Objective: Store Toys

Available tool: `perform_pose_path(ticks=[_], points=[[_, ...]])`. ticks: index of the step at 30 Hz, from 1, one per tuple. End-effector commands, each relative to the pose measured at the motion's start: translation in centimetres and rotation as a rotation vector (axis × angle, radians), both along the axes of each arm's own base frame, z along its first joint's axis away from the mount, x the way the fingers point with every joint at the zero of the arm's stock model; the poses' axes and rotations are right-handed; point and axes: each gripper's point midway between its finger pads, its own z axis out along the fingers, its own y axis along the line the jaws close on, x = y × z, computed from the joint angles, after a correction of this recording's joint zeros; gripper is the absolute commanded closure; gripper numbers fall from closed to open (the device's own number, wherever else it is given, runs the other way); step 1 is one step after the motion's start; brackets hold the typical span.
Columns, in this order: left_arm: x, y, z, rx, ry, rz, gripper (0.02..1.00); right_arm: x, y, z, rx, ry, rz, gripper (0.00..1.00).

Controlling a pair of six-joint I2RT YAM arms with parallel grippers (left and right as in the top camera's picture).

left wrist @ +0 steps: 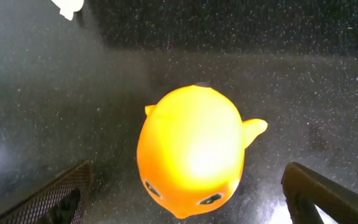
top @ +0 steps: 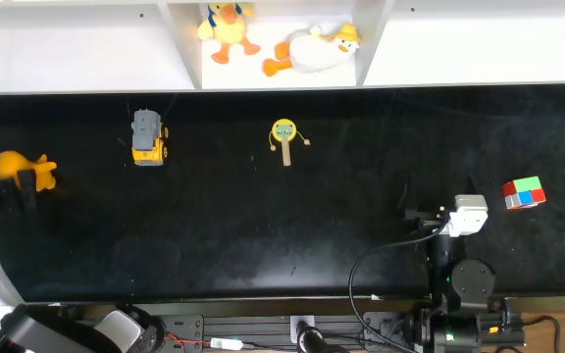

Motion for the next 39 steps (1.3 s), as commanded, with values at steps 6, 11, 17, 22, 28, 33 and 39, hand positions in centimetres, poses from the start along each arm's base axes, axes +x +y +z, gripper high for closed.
perform_pose_path(ticks=[6, 11, 17, 22, 28, 33, 39], points=[[1.2, 0.9, -1.2, -0.01, 0.003, -0.03, 0.023, 0.0, 0.0, -0.4, 0.004, 0.002, -0.003, 0.005], [1.9, 1.7, -1.3, 0.009, -0.018, -0.024, 0.02, 0.0, 0.0, -0.4, 0.004, 0.002, -0.003, 0.007], [2.2, 2.1, -1.2, 0.022, -0.029, -0.025, 0.439, 0.0, 0.0, -0.4, 0.004, 0.002, -0.003, 0.005], [2.3, 1.9, -1.2, 0.011, -0.035, -0.025, 0.816, 0.0, 0.0, -0.4, 0.005, 0.002, -0.003, 0.005], [2.1, 1.7, -0.8, -0.111, -0.079, 0.106, 0.982, 0.0, 0.0, -0.4, 0.004, 0.002, -0.003, 0.005], [0.7, -0.2, 2.0, -0.057, -0.039, 0.172, 0.985, 0.0, 0.0, -0.4, 0.004, 0.002, -0.003, 0.005], [3.2, -2.8, 7.3, 0.028, -0.078, 0.184, 0.985, 0.0, 0.0, -0.4, 0.004, 0.002, -0.003, 0.005]])
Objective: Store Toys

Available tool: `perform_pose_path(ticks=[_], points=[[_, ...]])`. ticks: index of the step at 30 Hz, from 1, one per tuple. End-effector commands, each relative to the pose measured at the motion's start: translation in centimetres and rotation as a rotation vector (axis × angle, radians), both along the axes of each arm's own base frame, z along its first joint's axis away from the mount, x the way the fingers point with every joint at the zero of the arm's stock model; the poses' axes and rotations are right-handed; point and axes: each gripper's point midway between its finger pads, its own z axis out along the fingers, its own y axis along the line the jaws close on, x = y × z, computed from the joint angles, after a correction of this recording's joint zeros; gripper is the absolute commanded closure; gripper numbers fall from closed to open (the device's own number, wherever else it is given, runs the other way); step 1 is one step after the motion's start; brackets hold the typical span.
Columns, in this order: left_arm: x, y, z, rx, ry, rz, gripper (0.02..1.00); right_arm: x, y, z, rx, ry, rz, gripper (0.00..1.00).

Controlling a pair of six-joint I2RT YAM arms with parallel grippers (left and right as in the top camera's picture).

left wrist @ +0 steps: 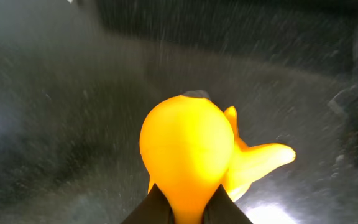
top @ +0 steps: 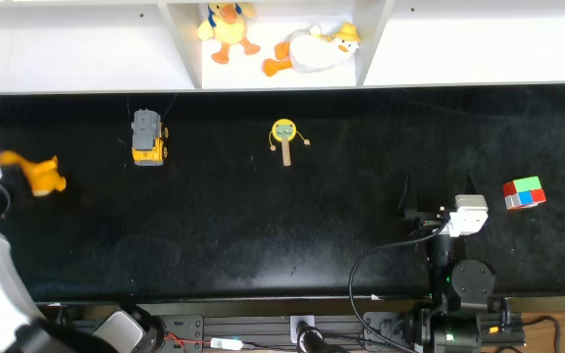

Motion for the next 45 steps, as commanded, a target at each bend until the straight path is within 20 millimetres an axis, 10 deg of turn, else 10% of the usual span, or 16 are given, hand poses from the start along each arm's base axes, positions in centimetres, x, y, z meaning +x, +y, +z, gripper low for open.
perform_pose_path(ticks=[1, 11, 19, 45], points=[[3.0, -1.0, 6.7, 0.104, -0.105, 0.039, 0.985, 0.0, 0.0, -0.4, 0.005, 0.003, -0.003, 0.005], [10.1, -0.9, 11.3, 0.17, -0.201, 0.063, 0.985, 0.0, 0.0, -0.4, 0.005, 0.003, -0.003, 0.005], [15.2, 0.1, 10.5, 0.128, -0.165, 0.05, 0.982, 0.0, 0.0, -0.4, 0.005, 0.003, -0.003, 0.005], [18.5, 0.7, 6.0, 0.163, -0.107, 0.063, 0.982, 0.0, 0.0, -0.4, 0.005, 0.003, -0.003, 0.005]])
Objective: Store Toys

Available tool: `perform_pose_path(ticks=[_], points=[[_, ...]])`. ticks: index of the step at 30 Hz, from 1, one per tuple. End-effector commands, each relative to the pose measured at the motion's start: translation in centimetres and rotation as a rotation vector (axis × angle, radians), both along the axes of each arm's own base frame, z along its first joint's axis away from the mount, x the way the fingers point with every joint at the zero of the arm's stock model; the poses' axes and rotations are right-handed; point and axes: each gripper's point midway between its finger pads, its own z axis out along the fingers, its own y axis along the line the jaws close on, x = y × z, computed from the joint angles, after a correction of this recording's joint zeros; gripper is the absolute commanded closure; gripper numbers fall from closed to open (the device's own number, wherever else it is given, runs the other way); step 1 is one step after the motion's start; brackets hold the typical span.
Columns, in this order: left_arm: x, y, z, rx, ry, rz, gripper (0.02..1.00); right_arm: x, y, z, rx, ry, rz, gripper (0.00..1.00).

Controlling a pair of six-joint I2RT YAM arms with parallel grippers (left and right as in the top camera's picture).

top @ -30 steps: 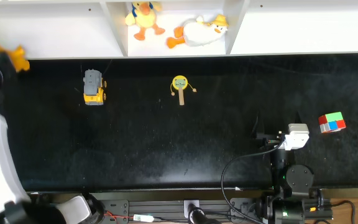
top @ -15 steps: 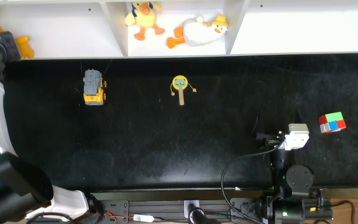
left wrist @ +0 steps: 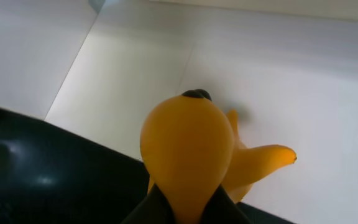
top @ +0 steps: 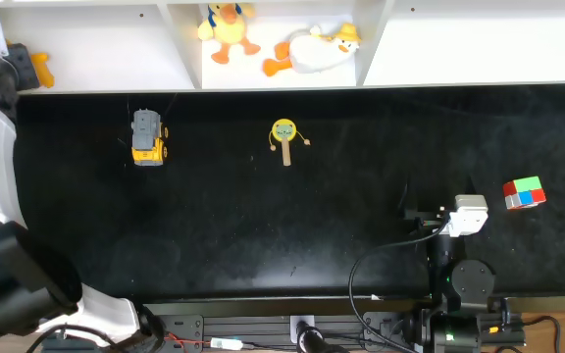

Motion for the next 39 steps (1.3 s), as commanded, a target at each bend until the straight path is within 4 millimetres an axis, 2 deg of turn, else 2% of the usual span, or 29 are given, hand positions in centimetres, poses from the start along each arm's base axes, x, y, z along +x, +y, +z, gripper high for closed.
perform_pose_path(ticks=[1, 5, 12, 21, 22, 24, 26, 27, 28, 32, 39], points=[[0.9, 0.4, -0.1, 0.008, -0.005, 0.006, 0.982, 0.0, 0.0, -0.4, 0.005, 0.002, -0.003, 0.007], [1.0, 0.2, -0.4, 0.006, 0.004, 0.001, 0.982, 0.0, 0.0, -0.4, 0.005, 0.002, -0.003, 0.005], [1.9, -0.2, 0.3, 0.021, -0.032, -0.012, 0.972, 0.0, 0.0, -0.4, 0.005, 0.002, -0.003, 0.007], [2.2, -0.9, 0.2, 0.019, -0.031, -0.027, 0.912, 0.0, 0.0, -0.4, 0.005, 0.002, -0.003, 0.003], [2.2, -0.9, 0.2, 0.019, -0.03, -0.027, 0.855, 0.0, 0.0, -0.4, 0.005, 0.002, -0.003, 0.005], [2.2, -0.9, 0.1, 0.019, -0.029, -0.027, 0.649, 0.0, 0.0, -0.4, 0.005, 0.002, -0.003, 0.005], [2.2, -0.9, 0.1, 0.019, -0.029, -0.027, 0.323, 0.0, 0.0, -0.4, 0.005, 0.002, -0.003, 0.005], [2.2, -0.9, 0.1, 0.019, -0.029, -0.027, 0.205, 0.0, 0.0, -0.4, 0.005, 0.002, -0.003, 0.005], [2.2, -0.9, 0.1, 0.019, -0.029, -0.027, 0.145, 0.0, 0.0, -0.4, 0.005, 0.002, -0.003, 0.007], [2.2, -0.9, 0.1, 0.018, -0.026, -0.027, 0.051, 0.0, 0.0, -0.4, 0.005, 0.002, -0.003, 0.005], [1.1, -1.3, -0.5, -0.001, 0.004, -0.021, 0.02, 0.0, 0.0, -0.4, 0.005, 0.002, -0.003, 0.005]])
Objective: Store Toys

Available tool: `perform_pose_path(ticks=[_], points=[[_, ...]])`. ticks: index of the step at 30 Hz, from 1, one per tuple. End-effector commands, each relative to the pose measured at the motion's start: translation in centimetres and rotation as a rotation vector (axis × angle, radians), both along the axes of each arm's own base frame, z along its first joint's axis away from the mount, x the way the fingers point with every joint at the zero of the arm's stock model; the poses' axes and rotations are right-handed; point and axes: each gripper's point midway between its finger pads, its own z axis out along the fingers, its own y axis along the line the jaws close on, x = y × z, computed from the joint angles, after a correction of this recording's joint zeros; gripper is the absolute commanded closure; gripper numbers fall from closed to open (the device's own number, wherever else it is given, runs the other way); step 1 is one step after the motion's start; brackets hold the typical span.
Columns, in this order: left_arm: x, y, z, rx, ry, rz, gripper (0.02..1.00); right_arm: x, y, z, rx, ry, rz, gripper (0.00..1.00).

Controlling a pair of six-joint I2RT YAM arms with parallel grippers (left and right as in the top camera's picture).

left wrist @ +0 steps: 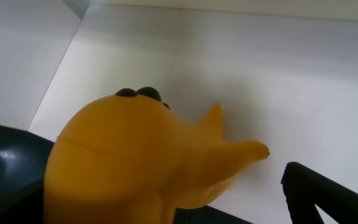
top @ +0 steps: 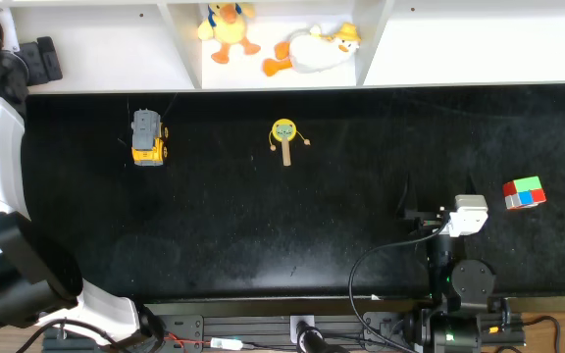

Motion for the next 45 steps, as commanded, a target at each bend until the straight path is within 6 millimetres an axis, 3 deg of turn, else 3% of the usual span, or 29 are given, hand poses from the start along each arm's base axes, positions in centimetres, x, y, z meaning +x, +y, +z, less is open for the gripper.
perform_pose_path(ticks=[1, 11, 19, 24, 30, 34, 38, 45], points=[[-0.3, -0.3, 0.4, -0.006, -0.009, 0.005, 0.02, 0.0, 0.0, -0.4, 0.004, 0.003, -0.003, 0.005], [-2.9, -1.3, 1.4, 0.005, -0.039, 0.005, 0.02, 0.0, 0.0, -0.4, 0.004, 0.003, -0.003, 0.005], [-7.7, -3.3, 0.0, -0.005, -0.062, 0.011, 0.02, 0.0, 0.0, -0.4, 0.004, 0.003, -0.003, 0.005], [-11.3, -6.1, -1.3, -0.065, -0.097, -0.036, 0.02, 0.0, 0.0, -0.4, 0.004, 0.003, -0.003, 0.005], [-14.1, -11.4, -5.3, -0.228, -0.05, -0.101, 0.02, 0.0, 0.0, -0.4, 0.004, 0.003, -0.003, 0.005], [-14.3, -15.9, -7.3, -0.265, 0.011, -0.193, 0.02, 0.0, 0.0, -0.4, 0.004, 0.003, -0.003, 0.005], [-13.7, -18.4, -8.3, -0.269, 0.039, -0.222, 0.02, 0.0, 0.0, -0.4, 0.005, 0.003, -0.003, 0.005], [-11.6, -19.3, -12.2, -0.299, 0.094, -0.204, 0.02, 0.0, 0.0, -0.4, 0.004, 0.003, -0.003, 0.007]])
